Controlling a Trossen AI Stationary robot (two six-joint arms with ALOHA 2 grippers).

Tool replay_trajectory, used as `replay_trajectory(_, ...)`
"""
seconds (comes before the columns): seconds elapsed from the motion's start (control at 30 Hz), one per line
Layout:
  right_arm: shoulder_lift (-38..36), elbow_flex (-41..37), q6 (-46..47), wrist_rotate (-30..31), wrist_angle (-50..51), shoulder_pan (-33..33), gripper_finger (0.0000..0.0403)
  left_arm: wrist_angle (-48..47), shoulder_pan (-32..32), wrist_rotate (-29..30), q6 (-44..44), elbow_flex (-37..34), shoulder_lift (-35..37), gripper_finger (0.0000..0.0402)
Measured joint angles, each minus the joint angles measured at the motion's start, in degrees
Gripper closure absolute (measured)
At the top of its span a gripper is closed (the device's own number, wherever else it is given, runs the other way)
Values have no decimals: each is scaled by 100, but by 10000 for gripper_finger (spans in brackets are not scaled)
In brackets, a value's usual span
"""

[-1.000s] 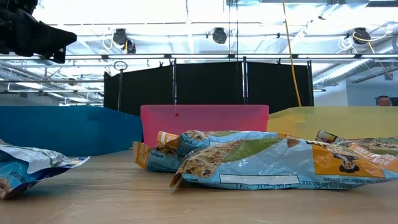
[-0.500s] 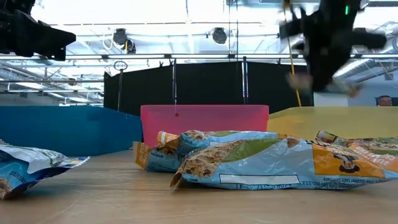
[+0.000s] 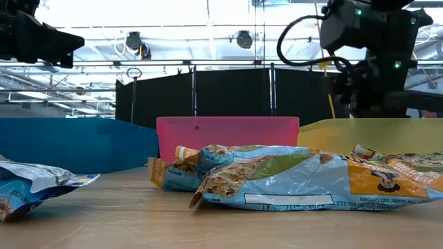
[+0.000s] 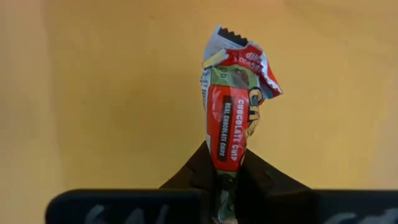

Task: Pick and place Granola Bars by type
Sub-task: Put the bottom green granola bar into yellow bin

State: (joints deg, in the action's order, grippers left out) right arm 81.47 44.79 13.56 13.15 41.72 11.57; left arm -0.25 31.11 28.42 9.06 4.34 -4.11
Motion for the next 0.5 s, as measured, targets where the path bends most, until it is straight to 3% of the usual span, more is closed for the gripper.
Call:
replay_trajectory(0.13,0,-65,-32,-317,-78,3,339,1,0,0,-12,0,2,394)
replay_trajectory(0.33,-20,41,-67,-269,121,2,279,3,-1,-2,-72,0,1,394)
replay_trajectory(0.5,-291,600,-69,-164,1099,4,256,6,-1,-7,-111,0,2,394)
